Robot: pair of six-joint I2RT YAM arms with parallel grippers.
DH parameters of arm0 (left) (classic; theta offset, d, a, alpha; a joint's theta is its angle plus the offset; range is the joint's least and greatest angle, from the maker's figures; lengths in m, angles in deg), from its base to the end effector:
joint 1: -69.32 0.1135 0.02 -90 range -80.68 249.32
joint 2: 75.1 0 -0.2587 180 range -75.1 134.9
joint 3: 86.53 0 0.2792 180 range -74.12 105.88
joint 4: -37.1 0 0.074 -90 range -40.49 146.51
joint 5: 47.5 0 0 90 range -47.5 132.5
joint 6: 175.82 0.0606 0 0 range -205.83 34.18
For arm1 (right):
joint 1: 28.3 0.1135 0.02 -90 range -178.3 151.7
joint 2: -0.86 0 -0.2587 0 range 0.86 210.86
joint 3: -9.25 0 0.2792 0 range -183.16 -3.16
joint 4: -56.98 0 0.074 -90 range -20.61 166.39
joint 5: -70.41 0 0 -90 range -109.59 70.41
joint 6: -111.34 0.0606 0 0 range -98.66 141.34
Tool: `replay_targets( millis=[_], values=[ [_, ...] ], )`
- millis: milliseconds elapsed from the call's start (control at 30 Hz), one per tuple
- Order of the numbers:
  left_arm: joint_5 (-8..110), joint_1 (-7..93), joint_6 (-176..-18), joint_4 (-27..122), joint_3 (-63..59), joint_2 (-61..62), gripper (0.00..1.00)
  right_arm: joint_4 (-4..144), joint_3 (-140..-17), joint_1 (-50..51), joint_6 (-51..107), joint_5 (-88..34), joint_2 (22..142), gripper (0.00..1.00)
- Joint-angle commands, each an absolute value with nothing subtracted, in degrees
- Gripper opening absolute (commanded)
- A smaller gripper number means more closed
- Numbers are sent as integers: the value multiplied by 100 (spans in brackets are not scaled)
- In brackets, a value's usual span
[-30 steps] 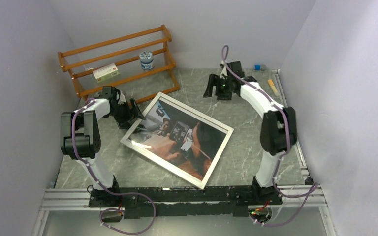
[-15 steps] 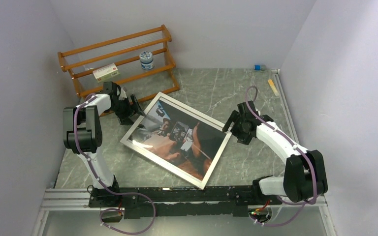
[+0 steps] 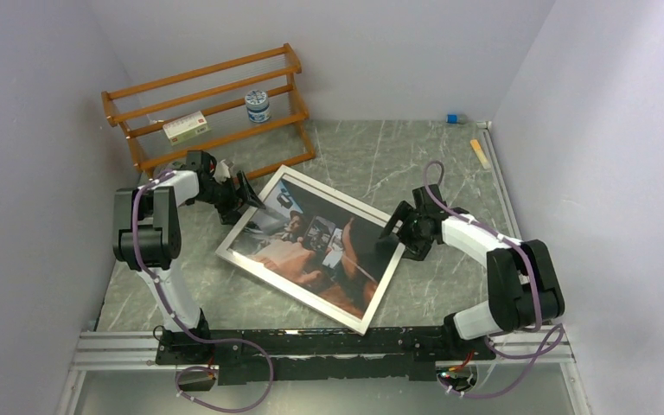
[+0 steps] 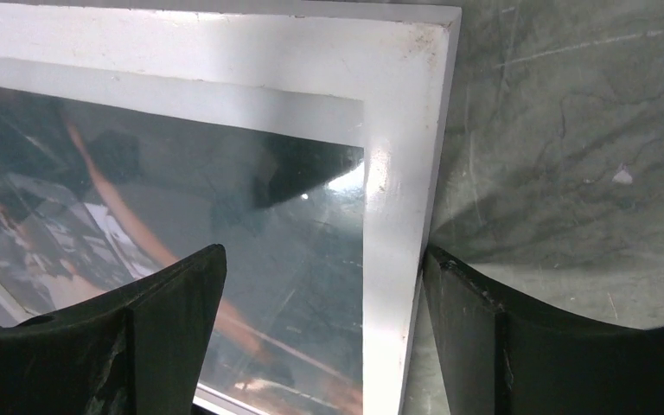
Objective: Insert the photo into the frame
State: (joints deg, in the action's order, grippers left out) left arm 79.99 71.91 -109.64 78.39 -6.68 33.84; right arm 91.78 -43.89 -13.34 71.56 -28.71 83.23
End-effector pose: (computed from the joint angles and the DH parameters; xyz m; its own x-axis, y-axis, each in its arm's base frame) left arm 0.3902 -0.0193 0.1075 -0.9288 -0.3628 -0.0756 -0.2261 0.7164 -0.6601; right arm 0.2757 0.0836 0.1133 -0.8031 0.5708 -0.1707 0.4615 0.7772 0.4277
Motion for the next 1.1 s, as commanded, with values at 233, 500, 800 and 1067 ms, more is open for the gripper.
replay_targets(
  millis=[233,500,800,1067],
  values=[
    [8054,6962,-11246,8157,-1260,2534,82,8494,-4933,-1384,6771,-3170,8748,87],
    [7274,6811,-11793,8282,-2097,2091,85,8555,-5694,-1569,6098,-2960,9263,86],
    [5334,6811,-12019,9274,-1776,1762,92,9027,-6448,-1625,5549,-2122,9486,84],
    [4839,6817,-11619,9600,-1326,1476,92,9480,-6563,-1632,5443,-1185,8891,83]
  ],
)
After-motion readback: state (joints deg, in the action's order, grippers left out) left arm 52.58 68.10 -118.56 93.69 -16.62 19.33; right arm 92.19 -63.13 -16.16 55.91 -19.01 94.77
